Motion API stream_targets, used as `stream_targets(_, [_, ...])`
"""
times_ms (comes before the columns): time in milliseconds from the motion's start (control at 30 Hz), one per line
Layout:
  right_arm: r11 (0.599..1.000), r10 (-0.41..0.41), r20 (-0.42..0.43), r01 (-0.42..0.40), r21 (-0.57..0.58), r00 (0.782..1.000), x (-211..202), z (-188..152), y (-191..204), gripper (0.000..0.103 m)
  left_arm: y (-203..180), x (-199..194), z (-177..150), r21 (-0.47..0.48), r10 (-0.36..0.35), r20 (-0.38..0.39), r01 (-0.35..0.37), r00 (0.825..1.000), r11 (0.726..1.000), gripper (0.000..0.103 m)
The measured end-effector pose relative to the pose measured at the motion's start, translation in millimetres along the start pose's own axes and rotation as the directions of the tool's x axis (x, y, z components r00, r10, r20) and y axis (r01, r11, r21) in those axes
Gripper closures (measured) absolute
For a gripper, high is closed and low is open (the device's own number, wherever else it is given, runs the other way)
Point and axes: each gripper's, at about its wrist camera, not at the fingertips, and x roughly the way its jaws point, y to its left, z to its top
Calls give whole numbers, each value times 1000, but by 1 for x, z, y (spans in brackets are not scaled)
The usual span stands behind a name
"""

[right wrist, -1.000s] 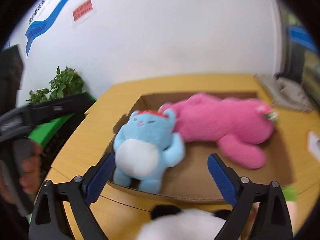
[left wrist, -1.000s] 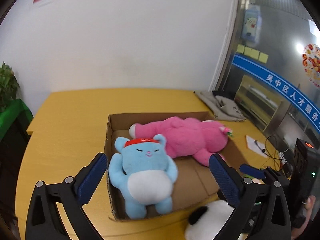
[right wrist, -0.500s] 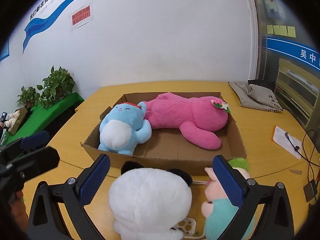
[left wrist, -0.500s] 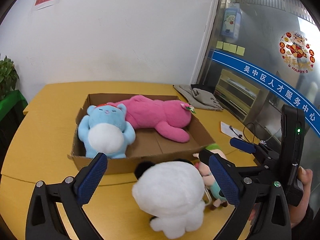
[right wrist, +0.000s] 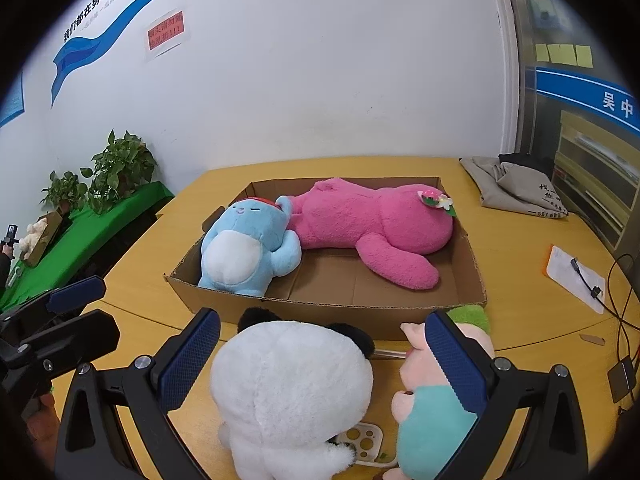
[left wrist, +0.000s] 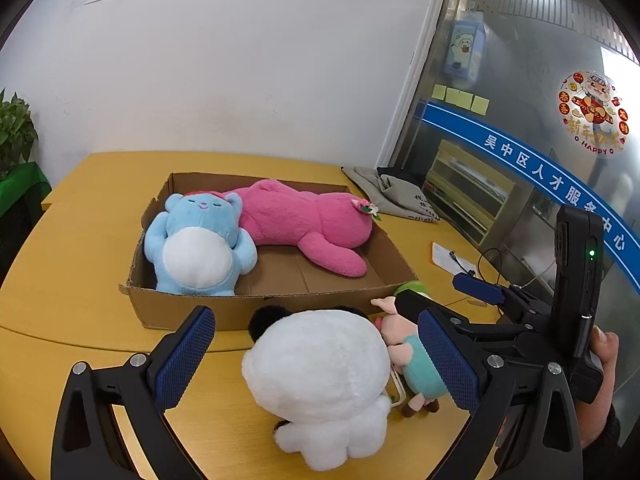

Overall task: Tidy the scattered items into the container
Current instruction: 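Withdraw both grippers and move them toward the white panda, then close both grippers on the white panda's body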

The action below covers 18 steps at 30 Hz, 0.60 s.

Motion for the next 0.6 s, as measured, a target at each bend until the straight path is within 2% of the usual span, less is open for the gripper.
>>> stream_targets(367, [1000, 4, -39, -3, 14, 999, 13, -11, -11, 1, 8, 13, -2, -27, 2, -27, -2, 1000, 1000, 0])
stream_targets(600, [999, -28, -41, 27, -34, 999, 14, -18, -11, 1, 14, 22, -6, -39, -1, -47, -1, 999, 999, 0])
